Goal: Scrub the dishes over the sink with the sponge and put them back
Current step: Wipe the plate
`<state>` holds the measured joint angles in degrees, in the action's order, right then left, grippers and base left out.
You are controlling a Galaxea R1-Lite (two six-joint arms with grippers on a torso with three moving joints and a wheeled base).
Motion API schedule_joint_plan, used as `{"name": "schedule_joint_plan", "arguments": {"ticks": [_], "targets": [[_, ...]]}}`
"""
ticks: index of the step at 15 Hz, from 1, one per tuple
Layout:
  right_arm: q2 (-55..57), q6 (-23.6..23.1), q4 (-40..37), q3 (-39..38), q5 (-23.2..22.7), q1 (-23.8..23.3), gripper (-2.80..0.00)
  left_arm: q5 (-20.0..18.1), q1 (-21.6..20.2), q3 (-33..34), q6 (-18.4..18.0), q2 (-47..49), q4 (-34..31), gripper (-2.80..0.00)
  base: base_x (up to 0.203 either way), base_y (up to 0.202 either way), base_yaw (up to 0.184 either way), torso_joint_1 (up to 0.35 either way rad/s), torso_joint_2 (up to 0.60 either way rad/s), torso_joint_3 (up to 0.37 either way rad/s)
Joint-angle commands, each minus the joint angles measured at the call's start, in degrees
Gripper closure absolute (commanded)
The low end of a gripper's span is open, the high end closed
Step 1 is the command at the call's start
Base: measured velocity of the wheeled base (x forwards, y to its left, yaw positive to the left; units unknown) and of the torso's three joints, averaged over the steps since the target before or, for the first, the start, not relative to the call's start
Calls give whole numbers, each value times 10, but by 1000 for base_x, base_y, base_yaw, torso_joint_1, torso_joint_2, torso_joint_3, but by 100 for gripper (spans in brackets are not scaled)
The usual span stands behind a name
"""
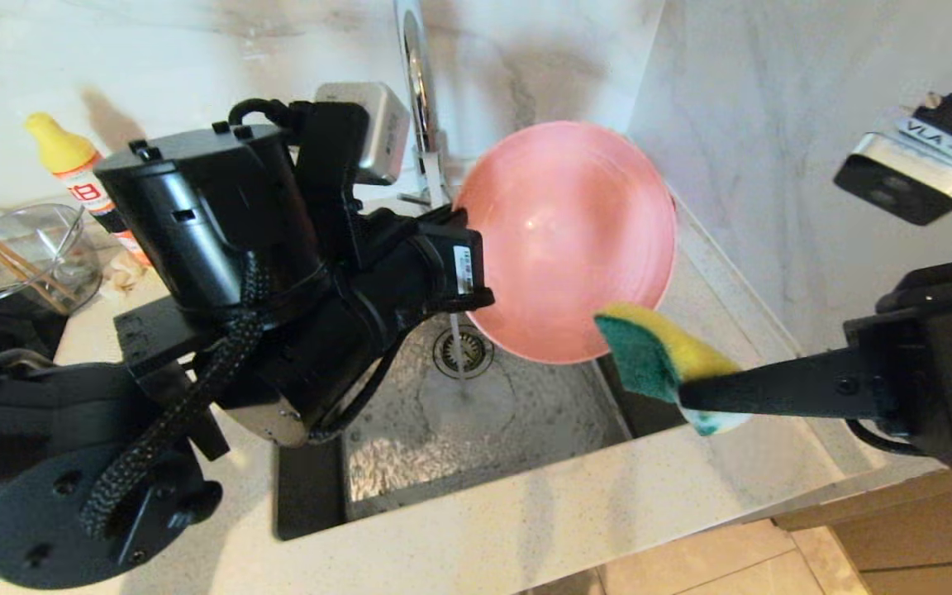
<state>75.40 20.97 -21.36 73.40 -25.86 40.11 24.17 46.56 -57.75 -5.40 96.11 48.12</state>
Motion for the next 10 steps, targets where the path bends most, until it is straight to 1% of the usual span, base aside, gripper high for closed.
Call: {"name": "schedule_joint_plan", "arguments": {"ticks": [1,4,7,10], "targets": [[44,2,-1,12,-2,13,0,5,9,11,-9,28,36,0,0,0,0,0,0,0],[71,2,0,25,1,35,0,4,10,12,-7,28,39,0,0,0,0,0,0,0],[101,3,1,46,2,34,0,3,10,29,-1,4,40,0,0,0,0,0,0,0],[135,4,2,64,22,25,0,2,18,48,3,-21,40,0,0,0,0,0,0,0]]}}
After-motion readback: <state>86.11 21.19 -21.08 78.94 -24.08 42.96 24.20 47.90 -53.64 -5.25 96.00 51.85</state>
